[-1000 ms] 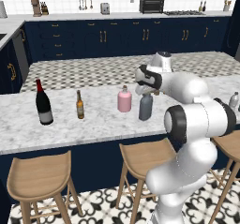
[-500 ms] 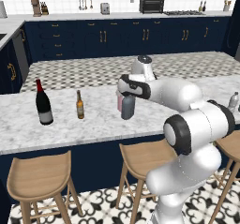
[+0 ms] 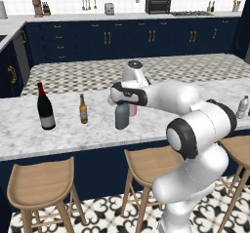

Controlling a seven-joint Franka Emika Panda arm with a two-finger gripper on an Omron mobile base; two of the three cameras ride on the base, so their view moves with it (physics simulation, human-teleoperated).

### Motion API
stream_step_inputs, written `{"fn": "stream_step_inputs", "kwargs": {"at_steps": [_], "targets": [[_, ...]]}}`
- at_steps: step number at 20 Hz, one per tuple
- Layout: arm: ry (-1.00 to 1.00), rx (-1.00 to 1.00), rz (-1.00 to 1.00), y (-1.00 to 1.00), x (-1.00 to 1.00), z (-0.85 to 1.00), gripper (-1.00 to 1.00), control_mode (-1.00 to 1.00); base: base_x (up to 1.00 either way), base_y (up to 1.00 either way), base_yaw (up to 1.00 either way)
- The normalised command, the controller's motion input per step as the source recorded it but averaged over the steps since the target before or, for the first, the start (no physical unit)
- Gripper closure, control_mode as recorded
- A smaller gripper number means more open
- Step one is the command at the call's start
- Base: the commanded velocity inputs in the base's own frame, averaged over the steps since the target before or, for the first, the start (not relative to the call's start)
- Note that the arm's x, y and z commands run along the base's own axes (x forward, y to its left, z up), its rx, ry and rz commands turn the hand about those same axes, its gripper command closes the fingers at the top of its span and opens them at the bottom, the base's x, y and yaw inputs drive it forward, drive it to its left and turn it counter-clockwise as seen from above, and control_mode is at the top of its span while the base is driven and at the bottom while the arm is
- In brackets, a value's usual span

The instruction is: Move the plastic bottles in the middle to the plastics group, and the glass bottles in the middle to the glass group.

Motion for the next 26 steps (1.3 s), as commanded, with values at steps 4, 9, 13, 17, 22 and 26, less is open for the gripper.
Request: {"fn": "stream_step_inputs", "kwargs": {"at_steps": [4, 9, 13, 17, 22, 26], "targets": [[0.00, 0.00, 0.00, 0.94, 0.01, -0.06, 1.00, -1.00, 0.00, 0.00, 0.00], [0.00, 0.00, 0.00, 0.91, 0.01, -0.04, 1.00, -1.00, 0.00, 0.00, 0.00], [0.00, 0.00, 0.00, 0.64, 0.06, -0.07, 1.00, -1.00, 0.00, 0.00, 0.00], [0.00, 0.00, -0.01, 0.18, 0.11, 0.00, 1.00, -1.00, 0.00, 0.00, 0.00], [-0.01, 0.00, -0.11, 0.51, 0.01, 0.00, 1.00, -1.00, 0.00, 0.00, 0.00], [0.00, 0.01, -0.15, 0.28, 0.02, 0.00, 1.00, -1.00, 0.00, 0.00, 0.00]]}}
